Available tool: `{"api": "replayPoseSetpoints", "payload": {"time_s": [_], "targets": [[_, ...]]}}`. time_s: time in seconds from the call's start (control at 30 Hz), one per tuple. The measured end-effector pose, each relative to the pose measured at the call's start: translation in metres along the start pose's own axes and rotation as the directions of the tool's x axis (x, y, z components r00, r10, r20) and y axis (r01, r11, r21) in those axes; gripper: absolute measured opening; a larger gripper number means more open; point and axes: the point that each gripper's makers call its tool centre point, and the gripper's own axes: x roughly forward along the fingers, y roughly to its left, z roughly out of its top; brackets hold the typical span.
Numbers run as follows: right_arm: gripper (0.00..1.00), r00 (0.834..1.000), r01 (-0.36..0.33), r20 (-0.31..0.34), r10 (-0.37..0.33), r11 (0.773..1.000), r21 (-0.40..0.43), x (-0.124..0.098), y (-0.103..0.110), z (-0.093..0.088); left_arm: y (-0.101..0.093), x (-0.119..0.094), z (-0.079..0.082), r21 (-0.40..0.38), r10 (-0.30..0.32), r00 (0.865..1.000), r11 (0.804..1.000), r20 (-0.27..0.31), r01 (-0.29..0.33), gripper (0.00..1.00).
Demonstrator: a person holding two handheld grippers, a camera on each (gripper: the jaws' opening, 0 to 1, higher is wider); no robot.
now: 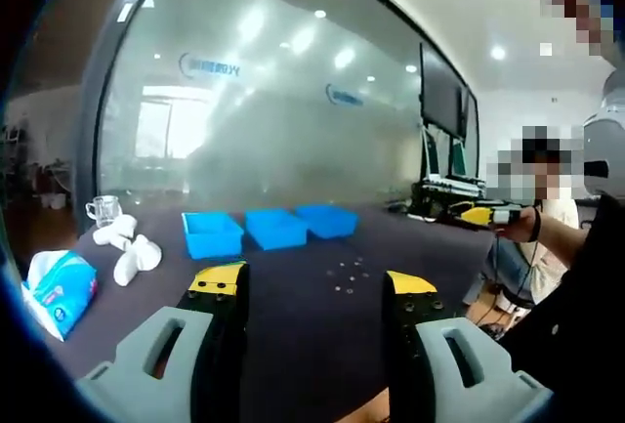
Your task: Sort the screws, nuts, and washers into the corresponding bins
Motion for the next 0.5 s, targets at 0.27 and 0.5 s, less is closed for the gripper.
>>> {"api": "replayPoseSetpoints", "payload": {"time_s": [0.27,0.5], "targets": [[0.44,0.999,-0.041,-0.024,0.041,0.999,0.016,0.0,-0.006,0.0,-0.005,0.005,-0.001,0.014,-0.03,0.999,0.999,-0.017,0.031,0.53],[0.44,0.993,-0.104,-0.055,0.105,0.994,0.016,0.005,-0.004,-0.002,-0.012,0.01,-0.007,0.014,-0.065,0.997,0.998,-0.04,0.065,0.53]]}}
